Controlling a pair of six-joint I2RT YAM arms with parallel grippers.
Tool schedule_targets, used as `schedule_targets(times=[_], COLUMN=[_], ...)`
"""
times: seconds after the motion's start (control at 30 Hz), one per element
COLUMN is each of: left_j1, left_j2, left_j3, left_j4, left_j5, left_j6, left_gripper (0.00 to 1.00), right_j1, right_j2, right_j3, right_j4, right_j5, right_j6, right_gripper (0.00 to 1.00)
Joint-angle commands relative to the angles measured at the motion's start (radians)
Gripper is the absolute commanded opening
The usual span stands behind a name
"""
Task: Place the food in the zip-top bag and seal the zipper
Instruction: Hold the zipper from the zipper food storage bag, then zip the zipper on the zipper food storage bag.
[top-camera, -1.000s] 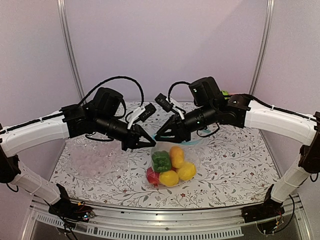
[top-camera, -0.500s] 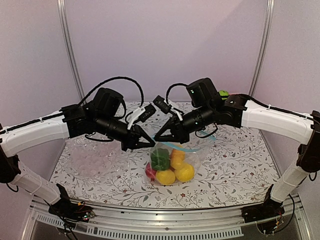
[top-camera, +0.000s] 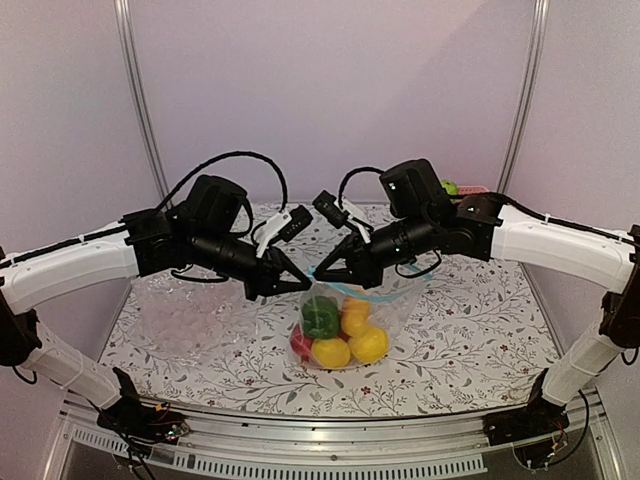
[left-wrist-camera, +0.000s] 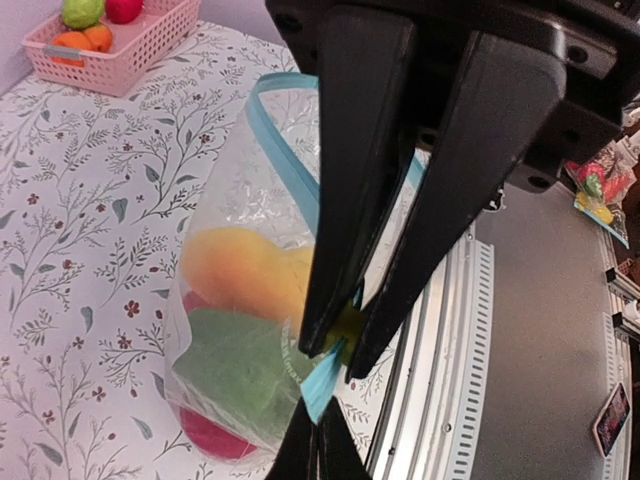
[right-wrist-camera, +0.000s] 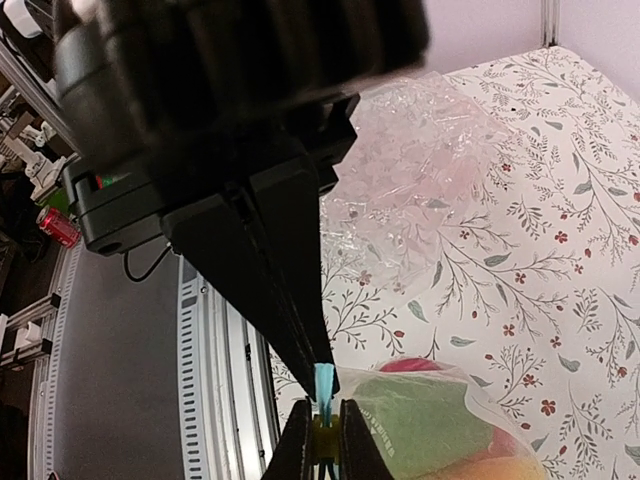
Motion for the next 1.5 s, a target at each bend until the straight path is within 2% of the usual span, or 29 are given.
schedule_targets(times=[0.0, 0.57, 1.47], left_j1=[0.027, 0.082, 0.187], left_j2=[-0.001, -0.010, -0.013], left_j3=[0.017, 0.019, 0.020], left_j4=[-0.035, -0.030, -0.037], left_j5=[-0.040, -0.050, -0.175], left_j6=[-0.007, -0.032, -0.094], left_gripper=[0.00, 0.00, 0.00], right_j1=[-0.010, -0.010, -0.010], right_j2=[-0.052, -0.105, -0.175], right_j3=[-0.027, -0.067, -0.109], right_j4=[-0.059, -0.091, -0.127], right_j5=[0.067, 0.138, 0.243], right_j6=[0.000, 0.000, 0.000], right_gripper=[0.02, 0.02, 0.00])
